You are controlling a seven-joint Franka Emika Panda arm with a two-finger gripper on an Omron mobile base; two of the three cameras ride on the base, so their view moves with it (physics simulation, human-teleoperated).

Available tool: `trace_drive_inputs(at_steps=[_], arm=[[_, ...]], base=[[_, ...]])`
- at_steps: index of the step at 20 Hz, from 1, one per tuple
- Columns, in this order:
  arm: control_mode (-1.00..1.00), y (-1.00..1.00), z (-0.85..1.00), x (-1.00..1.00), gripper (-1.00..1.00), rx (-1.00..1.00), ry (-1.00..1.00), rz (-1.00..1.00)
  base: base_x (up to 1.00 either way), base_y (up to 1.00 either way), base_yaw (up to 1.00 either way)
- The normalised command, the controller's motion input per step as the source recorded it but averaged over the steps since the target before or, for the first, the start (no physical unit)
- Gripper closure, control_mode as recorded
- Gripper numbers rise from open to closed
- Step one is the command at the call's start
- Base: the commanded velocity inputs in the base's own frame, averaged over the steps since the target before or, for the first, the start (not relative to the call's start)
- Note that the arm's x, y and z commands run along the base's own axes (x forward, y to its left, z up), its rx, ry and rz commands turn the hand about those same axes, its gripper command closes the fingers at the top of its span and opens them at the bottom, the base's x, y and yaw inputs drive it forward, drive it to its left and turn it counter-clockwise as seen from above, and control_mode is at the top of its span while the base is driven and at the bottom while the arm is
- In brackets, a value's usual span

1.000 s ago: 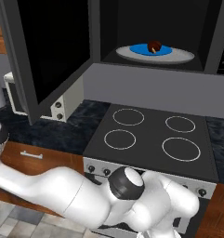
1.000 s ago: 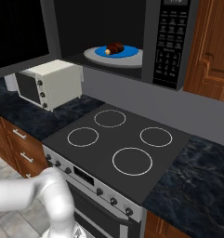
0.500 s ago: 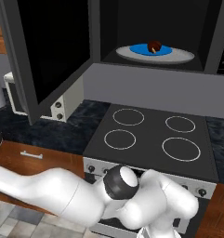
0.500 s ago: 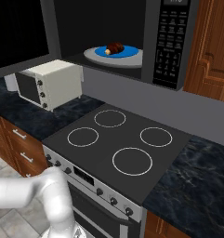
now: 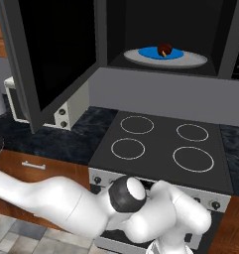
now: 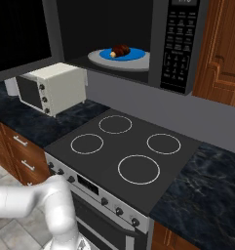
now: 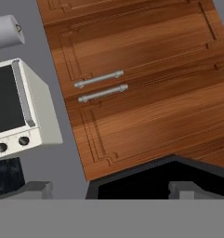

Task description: Transport the steak from the fridge to the microwave and turn on the microwave.

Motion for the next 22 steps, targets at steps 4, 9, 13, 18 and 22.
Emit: trace_drive_inputs(at_steps=[4,9,13,18,22], arm=[[-1.0,-0.44,0.0,-0.01,-1.0,0.0,-0.03,0.0],[-1.0,-0.64,0.0,-0.01,-1.0,0.0,-0.03,0.0],[-1.0,-0.58,0.0,-0.17,-1.0,0.0,-0.04,-0.02],[-1.0,-0.64,0.0,-0.38,-1.0,0.0,-0.04,-0.02],[-1.0,-0.8,0.0,-0.54,-1.0,0.0,-0.01,-0.01]], base=[[0.0,0.0,0.0],[0.0,0.0,0.0],[0.0,0.0,0.0],[0.0,0.0,0.0],[0.0,0.0,0.0]])
